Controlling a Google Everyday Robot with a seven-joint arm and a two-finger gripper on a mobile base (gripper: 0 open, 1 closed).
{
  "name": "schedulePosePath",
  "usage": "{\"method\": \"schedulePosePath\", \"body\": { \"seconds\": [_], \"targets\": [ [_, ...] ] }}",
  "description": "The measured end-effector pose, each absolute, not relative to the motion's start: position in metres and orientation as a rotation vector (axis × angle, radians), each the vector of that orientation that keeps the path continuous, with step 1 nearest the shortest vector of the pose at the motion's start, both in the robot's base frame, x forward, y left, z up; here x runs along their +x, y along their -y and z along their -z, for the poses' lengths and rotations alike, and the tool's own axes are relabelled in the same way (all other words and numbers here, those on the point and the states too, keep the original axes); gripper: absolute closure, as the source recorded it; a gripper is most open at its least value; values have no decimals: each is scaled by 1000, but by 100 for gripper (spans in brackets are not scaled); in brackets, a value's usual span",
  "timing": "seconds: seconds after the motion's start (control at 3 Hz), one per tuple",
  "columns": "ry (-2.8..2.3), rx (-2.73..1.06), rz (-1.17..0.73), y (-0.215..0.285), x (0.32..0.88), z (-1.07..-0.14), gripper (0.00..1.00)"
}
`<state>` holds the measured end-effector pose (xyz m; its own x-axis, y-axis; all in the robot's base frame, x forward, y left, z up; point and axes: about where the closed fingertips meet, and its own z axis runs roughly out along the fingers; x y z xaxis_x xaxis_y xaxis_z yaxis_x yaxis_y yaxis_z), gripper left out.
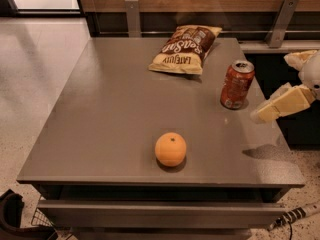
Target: Pick coke can
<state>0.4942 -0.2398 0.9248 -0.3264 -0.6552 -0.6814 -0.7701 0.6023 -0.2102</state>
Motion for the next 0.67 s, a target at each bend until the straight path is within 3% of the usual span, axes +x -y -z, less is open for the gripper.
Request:
{"method": "schedulePosePath", "body": {
  "seconds": [0.67],
  "targets": [
    [-1816, -770, -305, 249, 548, -894, 0]
  ]
}}
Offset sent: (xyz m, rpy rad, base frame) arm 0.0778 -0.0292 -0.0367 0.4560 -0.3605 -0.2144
